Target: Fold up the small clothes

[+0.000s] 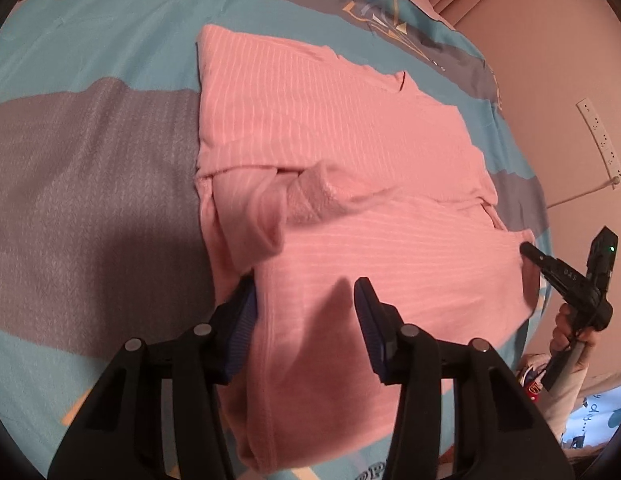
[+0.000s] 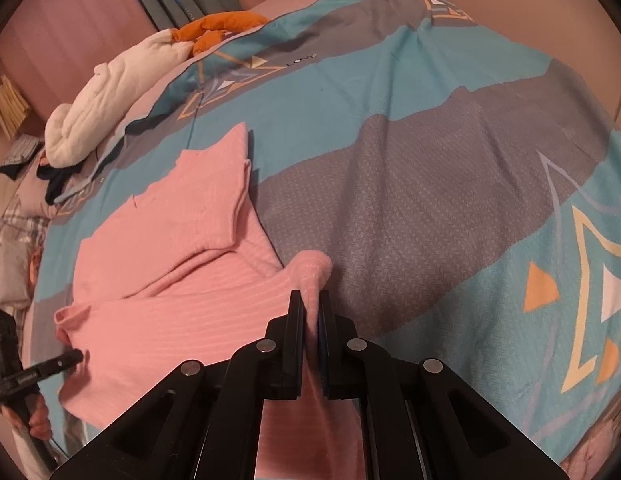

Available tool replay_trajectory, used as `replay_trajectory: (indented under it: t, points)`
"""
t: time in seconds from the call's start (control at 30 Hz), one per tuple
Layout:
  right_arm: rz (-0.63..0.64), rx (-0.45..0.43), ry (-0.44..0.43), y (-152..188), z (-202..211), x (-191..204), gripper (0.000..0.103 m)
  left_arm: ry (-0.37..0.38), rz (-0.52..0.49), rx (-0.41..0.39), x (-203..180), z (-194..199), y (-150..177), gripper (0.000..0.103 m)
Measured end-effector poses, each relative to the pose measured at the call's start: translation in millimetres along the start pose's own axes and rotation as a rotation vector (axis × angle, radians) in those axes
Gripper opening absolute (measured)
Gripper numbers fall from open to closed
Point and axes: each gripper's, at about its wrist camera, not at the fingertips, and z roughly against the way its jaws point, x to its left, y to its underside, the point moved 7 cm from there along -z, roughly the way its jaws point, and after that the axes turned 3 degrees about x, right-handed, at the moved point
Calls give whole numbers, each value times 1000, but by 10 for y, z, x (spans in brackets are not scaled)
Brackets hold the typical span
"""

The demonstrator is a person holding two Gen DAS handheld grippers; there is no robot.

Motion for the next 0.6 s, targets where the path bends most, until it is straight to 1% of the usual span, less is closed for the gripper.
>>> replay_trajectory:
  t: [0.03, 0.13, 0.17, 0.2, 0.27, 0.3, 0.33, 0.37, 0.47, 0.6]
  points:
    - [-1, -1, -1, 0, 2, -2, 7, 0, 11, 2, -15, -15, -30, 48]
    - [-6, 2, -5, 9, -11, -3, 7, 4, 2, -11, -54, -47, -109, 48]
    - [-8, 2, -5, 17, -14, -8, 7, 10, 2, -14, -62, -65, -128, 45]
    - [-9, 2, -7, 23, -17, -9, 7, 18, 8, -19, -68, -83, -145, 41]
    - [-10, -2, -11, 29, -7, -6, 7, 20, 25, -29, -66, -107, -174, 20]
    - [-9, -6, -16, 31, 8, 3, 7, 14, 34, -37, -64, -111, -185, 17]
    - [-5, -10, -18, 30, 22, 7, 7, 18, 45, -49, -59, -93, -192, 11]
    - [1, -17, -22, 30, 49, 21, 7, 22, 59, -63, -62, -62, -195, 8]
    - [11, -33, -43, 18, 136, 49, 7, 18, 93, -125, -84, 103, -193, 5]
    - [6, -71, -98, -8, 340, 117, 7, 67, 86, -223, -254, 492, -141, 5]
